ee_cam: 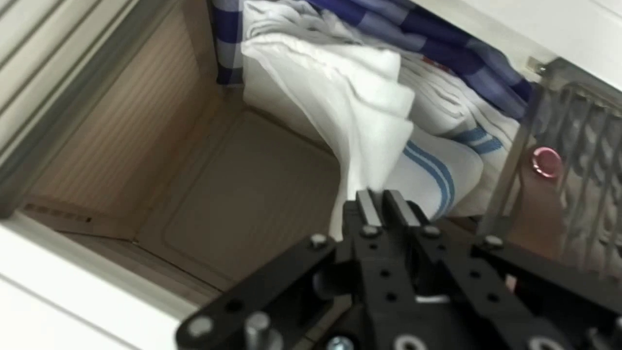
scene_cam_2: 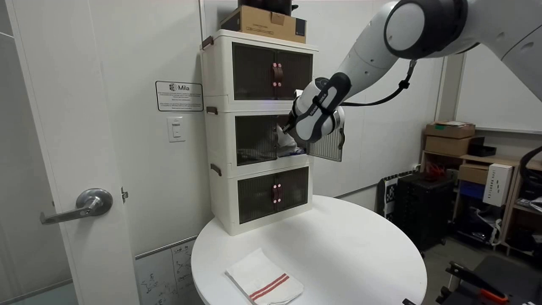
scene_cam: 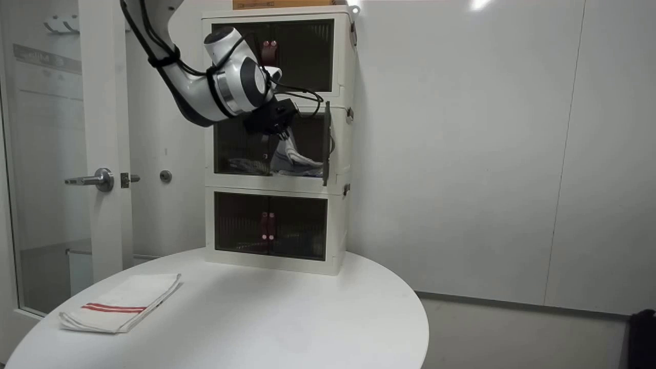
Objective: Remove one towel from the middle cabinet and place it on the table.
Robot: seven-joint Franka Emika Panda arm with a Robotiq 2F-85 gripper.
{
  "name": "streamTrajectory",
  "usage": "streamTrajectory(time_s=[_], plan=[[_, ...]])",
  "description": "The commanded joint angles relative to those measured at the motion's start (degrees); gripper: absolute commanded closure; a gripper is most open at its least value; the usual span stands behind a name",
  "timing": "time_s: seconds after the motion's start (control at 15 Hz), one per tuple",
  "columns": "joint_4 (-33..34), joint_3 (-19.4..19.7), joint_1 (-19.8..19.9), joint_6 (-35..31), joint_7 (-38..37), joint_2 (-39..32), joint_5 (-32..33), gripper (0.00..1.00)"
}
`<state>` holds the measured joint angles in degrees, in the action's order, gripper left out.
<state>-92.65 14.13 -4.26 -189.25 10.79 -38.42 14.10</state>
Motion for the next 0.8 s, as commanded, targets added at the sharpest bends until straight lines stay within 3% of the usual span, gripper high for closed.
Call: streamTrajectory(time_s=[0.0, 0.4, 0.47, 0.6, 0.73], plan=[[-12.1, -4.0, 1.8, 3.2, 2.8, 11.3, 2.9, 0.88], [-24.0, 5.7, -6.0, 4.5, 1.5, 21.9, 4.4, 0.86], [-25.3, 7.6, -7.5, 4.4, 1.3, 22.8, 4.4, 0.62], [-27.8, 9.3, -9.0, 3.6, 1.4, 24.2, 4.2, 0.58], [-29.6, 7.4, -8.2, 3.7, 2.2, 25.1, 3.7, 0.43]])
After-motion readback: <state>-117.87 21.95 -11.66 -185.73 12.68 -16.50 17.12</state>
